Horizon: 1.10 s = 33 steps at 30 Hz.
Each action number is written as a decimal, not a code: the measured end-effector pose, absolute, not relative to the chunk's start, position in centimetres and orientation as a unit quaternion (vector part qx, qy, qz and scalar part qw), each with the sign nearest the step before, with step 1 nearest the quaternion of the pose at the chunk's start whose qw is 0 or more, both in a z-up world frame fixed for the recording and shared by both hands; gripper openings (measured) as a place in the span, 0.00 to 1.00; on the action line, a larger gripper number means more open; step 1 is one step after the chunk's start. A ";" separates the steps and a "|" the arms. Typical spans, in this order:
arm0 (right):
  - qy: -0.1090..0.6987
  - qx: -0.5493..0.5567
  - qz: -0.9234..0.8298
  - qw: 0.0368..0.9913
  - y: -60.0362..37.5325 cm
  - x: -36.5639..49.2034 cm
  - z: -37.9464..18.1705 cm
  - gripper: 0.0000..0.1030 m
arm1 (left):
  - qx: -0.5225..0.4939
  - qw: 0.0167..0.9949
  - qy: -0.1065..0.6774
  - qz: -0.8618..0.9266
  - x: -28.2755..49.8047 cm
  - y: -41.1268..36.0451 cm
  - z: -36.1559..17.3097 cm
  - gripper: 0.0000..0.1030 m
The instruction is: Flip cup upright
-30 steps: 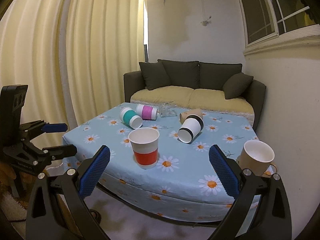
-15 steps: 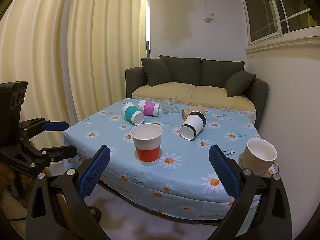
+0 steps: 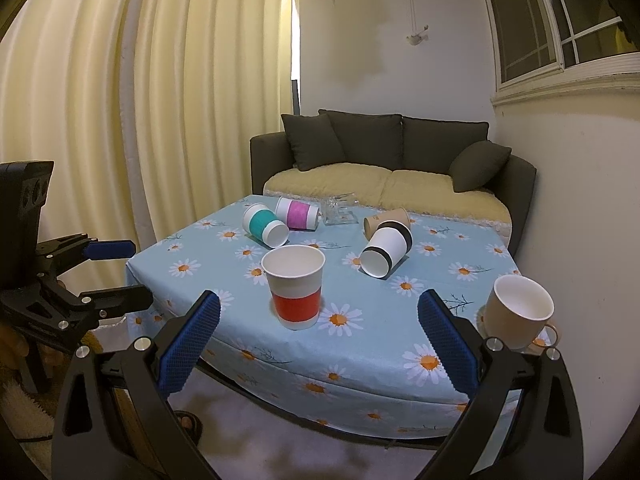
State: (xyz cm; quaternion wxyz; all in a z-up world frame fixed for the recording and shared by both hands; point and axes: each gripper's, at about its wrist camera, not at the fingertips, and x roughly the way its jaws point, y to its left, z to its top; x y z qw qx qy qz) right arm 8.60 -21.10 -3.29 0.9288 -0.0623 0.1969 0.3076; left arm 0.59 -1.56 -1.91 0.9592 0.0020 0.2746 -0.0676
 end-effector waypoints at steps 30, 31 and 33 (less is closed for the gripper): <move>0.200 -0.072 0.310 0.927 -20.5 8.5 -3.6 0.95 | 0.000 0.959 0.273 -0.068 0.5 -1.5 -1.8 0.94; 0.201 -0.072 0.310 0.927 -20.5 8.5 -3.7 0.95 | 0.000 0.959 0.274 -0.068 0.5 -1.5 -1.9 0.94; 0.201 -0.072 0.310 0.927 -20.4 8.5 -3.7 0.95 | 0.001 0.959 0.274 -0.069 0.4 -1.6 -1.9 0.94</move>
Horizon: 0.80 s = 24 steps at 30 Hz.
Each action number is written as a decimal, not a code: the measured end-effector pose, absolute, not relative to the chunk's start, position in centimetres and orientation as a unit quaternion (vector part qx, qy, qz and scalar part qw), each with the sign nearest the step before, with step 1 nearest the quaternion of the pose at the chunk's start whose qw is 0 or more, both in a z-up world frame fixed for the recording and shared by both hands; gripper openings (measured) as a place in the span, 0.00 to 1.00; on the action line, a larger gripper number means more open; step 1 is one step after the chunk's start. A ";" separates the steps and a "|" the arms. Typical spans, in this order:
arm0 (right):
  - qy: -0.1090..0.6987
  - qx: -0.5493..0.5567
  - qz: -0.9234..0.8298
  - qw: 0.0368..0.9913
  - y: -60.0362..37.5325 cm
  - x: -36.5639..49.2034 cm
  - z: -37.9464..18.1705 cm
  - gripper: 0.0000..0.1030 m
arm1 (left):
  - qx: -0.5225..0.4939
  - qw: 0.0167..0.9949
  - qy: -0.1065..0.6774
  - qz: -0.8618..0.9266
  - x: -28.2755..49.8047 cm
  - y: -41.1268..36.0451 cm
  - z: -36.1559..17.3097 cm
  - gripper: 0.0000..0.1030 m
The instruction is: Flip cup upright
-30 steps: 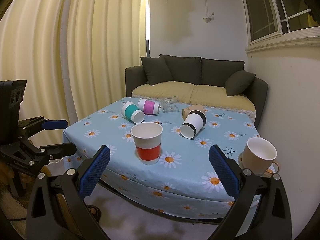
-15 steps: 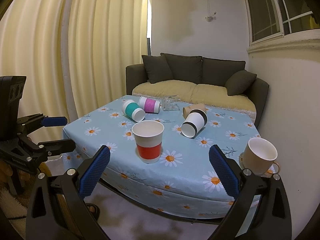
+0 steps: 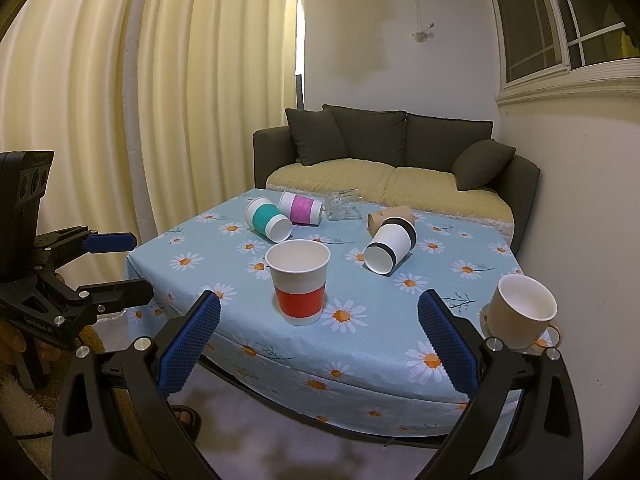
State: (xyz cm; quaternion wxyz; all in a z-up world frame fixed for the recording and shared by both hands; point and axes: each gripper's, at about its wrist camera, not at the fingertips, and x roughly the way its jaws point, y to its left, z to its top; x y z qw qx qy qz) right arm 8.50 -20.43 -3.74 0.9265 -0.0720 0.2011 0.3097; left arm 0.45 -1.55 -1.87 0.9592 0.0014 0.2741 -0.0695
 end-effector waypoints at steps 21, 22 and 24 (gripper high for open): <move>0.204 -0.075 0.310 0.925 -20.2 8.6 -3.9 0.95 | -0.001 0.959 0.275 -0.070 0.5 -1.7 -1.9 0.94; 0.204 -0.075 0.310 0.926 -20.2 8.6 -3.9 0.95 | 0.000 0.959 0.275 -0.070 0.5 -1.6 -1.9 0.94; 0.204 -0.075 0.310 0.925 -20.2 8.6 -3.9 0.95 | 0.000 0.958 0.276 -0.071 0.5 -1.7 -1.9 0.94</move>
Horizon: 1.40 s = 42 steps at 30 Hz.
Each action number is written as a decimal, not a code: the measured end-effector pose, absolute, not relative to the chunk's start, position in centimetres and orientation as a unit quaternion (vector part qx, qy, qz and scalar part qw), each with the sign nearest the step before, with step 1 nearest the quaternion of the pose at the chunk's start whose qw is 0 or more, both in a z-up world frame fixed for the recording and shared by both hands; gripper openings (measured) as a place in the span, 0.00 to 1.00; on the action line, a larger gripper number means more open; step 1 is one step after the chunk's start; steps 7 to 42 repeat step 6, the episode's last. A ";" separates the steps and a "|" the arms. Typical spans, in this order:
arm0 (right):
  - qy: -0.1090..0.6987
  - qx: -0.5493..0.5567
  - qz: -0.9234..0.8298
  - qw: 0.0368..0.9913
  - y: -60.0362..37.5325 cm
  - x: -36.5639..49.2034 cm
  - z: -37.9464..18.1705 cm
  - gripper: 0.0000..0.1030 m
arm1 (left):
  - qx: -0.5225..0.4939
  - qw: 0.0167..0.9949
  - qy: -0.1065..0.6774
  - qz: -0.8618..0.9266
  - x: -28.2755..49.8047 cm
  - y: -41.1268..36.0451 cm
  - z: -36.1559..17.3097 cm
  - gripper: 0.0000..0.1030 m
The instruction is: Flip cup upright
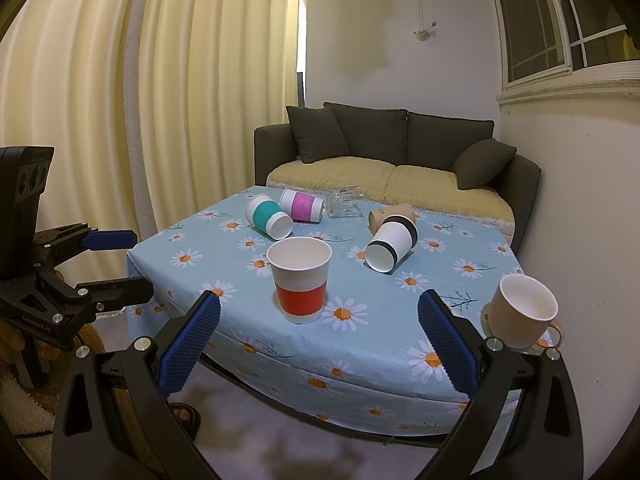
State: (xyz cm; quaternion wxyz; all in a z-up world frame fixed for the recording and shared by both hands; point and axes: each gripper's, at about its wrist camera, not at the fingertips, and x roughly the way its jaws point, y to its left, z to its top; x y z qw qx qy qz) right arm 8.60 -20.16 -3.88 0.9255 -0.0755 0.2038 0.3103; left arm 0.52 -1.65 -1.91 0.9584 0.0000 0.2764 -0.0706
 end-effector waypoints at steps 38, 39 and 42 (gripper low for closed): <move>0.204 -0.076 0.311 0.925 -20.1 8.6 -3.9 0.95 | 0.000 0.958 0.278 -0.072 0.5 -1.8 -2.0 0.94; 0.204 -0.076 0.311 0.925 -20.1 8.6 -3.9 0.95 | 0.000 0.958 0.278 -0.072 0.5 -1.8 -2.0 0.94; 0.204 -0.076 0.311 0.925 -20.1 8.6 -3.9 0.95 | 0.000 0.958 0.278 -0.072 0.5 -1.8 -2.0 0.94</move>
